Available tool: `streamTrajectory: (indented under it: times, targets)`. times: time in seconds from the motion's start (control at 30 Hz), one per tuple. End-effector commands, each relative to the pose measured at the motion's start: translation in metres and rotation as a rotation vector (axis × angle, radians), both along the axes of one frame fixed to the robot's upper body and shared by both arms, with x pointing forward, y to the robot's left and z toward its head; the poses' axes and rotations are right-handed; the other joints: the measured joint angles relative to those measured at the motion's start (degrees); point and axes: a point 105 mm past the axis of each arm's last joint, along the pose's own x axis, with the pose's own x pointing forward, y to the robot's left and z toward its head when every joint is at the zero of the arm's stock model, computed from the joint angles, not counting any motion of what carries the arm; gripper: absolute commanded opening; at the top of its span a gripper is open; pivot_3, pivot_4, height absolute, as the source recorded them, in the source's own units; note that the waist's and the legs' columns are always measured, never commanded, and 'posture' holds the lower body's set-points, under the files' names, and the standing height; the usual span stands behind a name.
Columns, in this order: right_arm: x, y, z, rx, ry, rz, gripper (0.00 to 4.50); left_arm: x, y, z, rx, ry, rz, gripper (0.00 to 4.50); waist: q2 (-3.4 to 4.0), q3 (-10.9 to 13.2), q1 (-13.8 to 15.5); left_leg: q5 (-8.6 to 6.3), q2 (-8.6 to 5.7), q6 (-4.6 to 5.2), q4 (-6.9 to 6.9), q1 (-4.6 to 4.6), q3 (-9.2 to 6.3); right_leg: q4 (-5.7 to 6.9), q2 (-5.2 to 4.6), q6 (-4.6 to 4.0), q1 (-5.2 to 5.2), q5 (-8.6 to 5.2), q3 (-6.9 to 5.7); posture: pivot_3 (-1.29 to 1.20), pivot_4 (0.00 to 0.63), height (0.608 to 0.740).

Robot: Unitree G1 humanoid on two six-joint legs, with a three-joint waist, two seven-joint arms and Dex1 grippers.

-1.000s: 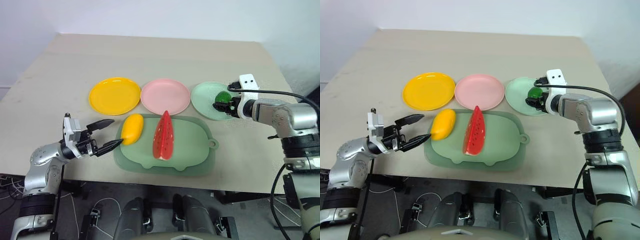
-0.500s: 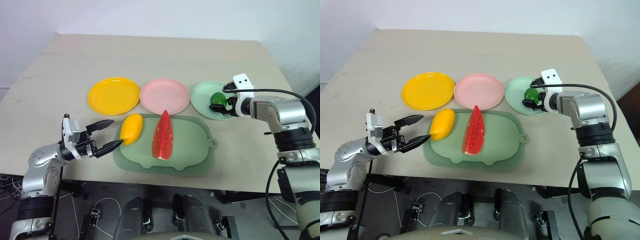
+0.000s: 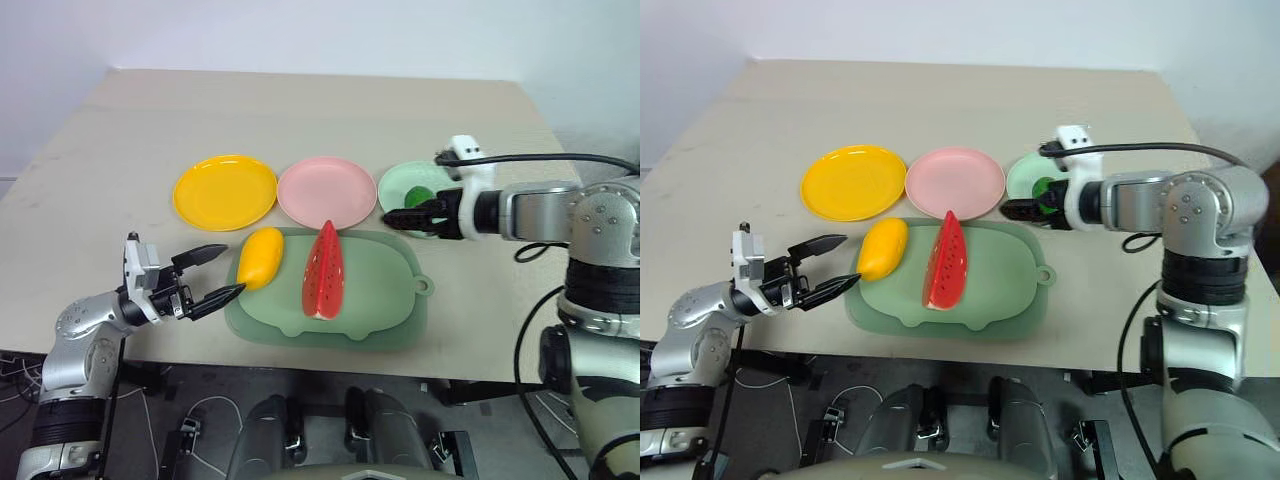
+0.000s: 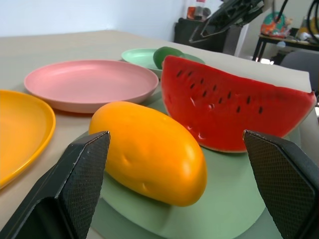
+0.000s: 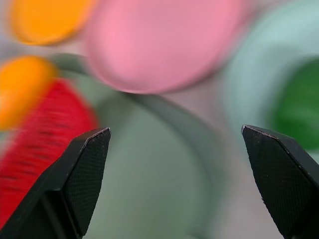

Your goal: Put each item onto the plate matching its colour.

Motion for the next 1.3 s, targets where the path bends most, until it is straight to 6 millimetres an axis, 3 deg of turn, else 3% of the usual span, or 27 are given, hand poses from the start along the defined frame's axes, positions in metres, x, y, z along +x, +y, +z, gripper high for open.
streamTrajectory:
  times: [0.03,0.37,0.7,0.97,1.3]
  targets:
    - [-0.003,0.011,0.003,0.020,0.045,0.009,4.48,0.001,-0.002,0.009,0.009,-0.039,-0.016,4.50,0.00,0.0,0.3,0.00,-0.01,0.00,0.00,-0.02,0.00,0.00,0.00,0.00,0.00,0.00,0.00,0.00,0.150,0.696]
    - [-0.015,0.060,0.011,0.129,0.126,0.031,4.48,0.007,-0.006,0.007,0.008,-0.038,-0.036,4.50,0.00,0.0,-0.1,0.02,-0.01,0.03,0.02,0.02,0.13,0.10,0.04,0.03,0.03,0.01,0.06,0.00,0.150,0.696]
    - [-0.020,0.092,-0.017,0.055,0.227,0.086,4.48,0.010,-0.007,0.005,0.004,-0.035,-0.044,4.50,-0.02,0.0,0.1,0.09,0.01,0.18,0.07,0.10,0.24,0.23,0.08,0.05,0.03,0.01,0.17,0.00,0.150,0.696]
    - [-0.021,0.097,-0.051,-0.087,0.312,0.038,4.48,0.012,-0.008,0.004,0.007,-0.038,-0.045,4.50,-0.02,0.0,0.0,0.09,0.03,0.18,0.07,0.11,0.26,0.33,0.07,0.05,-0.01,0.00,0.19,0.00,0.150,0.696]
    - [-0.024,0.086,-0.052,-0.268,0.266,0.086,4.48,0.015,-0.005,-0.001,0.005,-0.037,-0.042,4.50,-0.02,0.0,0.1,0.07,0.03,0.14,0.07,0.12,0.28,0.34,0.07,0.06,-0.04,0.00,0.21,0.00,0.150,0.696]
